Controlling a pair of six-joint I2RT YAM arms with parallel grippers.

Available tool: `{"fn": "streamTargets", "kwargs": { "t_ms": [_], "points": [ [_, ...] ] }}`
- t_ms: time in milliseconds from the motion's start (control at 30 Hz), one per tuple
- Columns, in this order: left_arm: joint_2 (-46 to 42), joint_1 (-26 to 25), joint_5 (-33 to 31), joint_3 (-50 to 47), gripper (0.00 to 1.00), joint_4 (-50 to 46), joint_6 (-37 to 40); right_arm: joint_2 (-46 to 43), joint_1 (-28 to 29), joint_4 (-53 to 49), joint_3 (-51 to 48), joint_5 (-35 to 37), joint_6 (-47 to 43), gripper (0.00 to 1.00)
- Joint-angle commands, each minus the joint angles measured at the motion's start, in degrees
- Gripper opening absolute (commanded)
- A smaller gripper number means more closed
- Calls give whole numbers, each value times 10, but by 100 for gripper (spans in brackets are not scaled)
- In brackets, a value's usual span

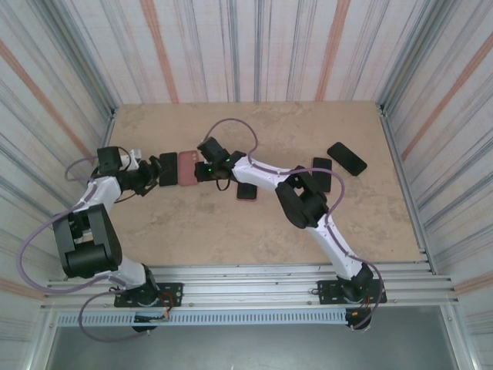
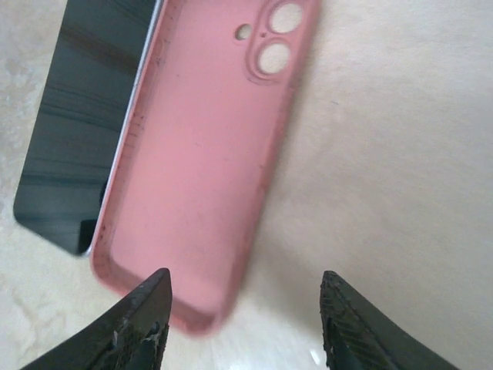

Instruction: Take the phone out of the phone case

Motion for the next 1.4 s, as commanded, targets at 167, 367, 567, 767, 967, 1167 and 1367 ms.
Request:
{"fn": "streamTargets", "kwargs": {
  "t_ms": [167,367,567,767,967,1167,1367],
  "points": [
    [-74,-66,14,-26,97,13,-38,-227,-11,-10,-228,97,43,73],
    [-98,-127,22,-47,99,39,-75,-281,-8,-79,-310,179,109,87],
    [-98,-163,24,-56,99,61,-105,-248,-3,-100,-299,201,137,93],
    [-90,-166,25,-46,99,63,-103,-201,-14,-111,-258,195,134,93],
    [-90,-172,23,-41,98,66,-111,-163,-18,-112,-230,195,136,92],
    [-94,-173,22,-38,98,51,-101,-121,-22,-153,-187,212,132,91],
    [-96,-174,21,-43,98,48,-98,-107,-31,-154,-183,215,129,90]
  ]
}}
